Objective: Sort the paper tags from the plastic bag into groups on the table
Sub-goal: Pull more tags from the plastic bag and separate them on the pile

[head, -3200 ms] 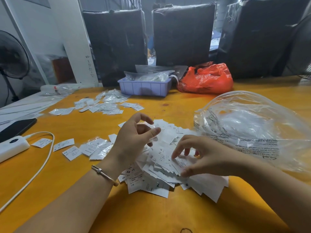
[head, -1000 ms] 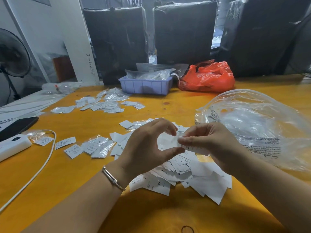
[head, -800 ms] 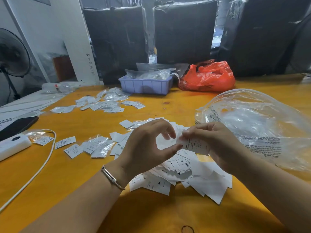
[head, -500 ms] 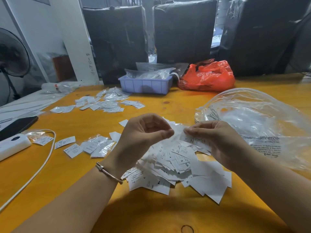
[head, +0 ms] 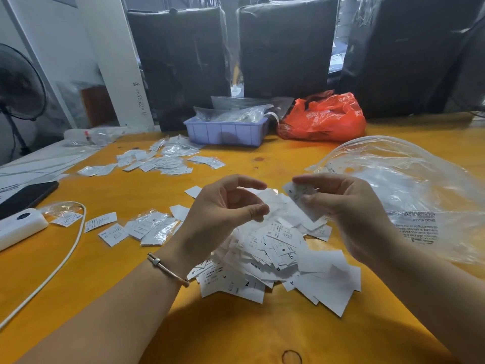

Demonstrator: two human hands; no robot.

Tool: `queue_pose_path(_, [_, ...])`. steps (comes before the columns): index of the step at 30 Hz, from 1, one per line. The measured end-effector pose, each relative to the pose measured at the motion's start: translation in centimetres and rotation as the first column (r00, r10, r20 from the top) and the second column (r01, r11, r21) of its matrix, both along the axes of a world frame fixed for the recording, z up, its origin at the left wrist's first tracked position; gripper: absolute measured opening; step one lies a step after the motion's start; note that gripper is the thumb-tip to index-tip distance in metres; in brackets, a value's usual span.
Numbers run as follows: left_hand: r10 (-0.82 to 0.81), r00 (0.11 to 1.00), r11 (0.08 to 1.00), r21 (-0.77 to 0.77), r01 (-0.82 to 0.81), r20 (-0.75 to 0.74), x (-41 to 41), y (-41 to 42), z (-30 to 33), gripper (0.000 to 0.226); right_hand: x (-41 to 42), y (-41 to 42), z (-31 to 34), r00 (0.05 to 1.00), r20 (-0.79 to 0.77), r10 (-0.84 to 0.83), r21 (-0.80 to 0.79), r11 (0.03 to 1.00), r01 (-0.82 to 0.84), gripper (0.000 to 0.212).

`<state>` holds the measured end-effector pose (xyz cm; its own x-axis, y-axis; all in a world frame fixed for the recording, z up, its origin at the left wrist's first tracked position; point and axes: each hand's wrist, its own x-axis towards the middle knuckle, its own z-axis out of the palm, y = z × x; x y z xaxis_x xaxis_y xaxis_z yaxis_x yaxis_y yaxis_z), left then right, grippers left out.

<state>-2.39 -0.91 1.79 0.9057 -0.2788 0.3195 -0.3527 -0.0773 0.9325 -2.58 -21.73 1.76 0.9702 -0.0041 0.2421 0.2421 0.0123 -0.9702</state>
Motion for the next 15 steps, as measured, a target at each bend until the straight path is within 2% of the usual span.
queue_pose_path(2, [0.002, 1.000, 1.000, -0.007, -0.002, -0.004, 0.0, 0.1, 0.1, 0.041, -0.2, -0.2, 0.4, 0.998, 0.054, -0.038, 0.011, 0.999, 0.037, 0.044])
queue_pose_path(4, [-0.002, 1.000, 1.000, -0.006, 0.002, -0.002, 0.0, 0.1, 0.0, 0.042, -0.4, -0.3, 0.9, 0.995, 0.086, -0.059, 0.053, 0.997, 0.055, 0.048])
queue_pose_path(9, [-0.020, 1.000, 1.000, -0.019, 0.020, -0.010, -0.1, 0.0, 0.0, 0.040, -1.2, 0.0, 1.5, 0.981, 0.187, -0.056, 0.116, 0.993, 0.035, 0.040])
queue_pose_path(15, [-0.013, 1.000, 1.000, -0.008, 0.013, -0.003, -0.1, 0.1, 0.1, 0.041, -1.6, 0.6, 1.2, 0.932, 0.337, -0.131, 0.017, 0.991, 0.133, 0.033])
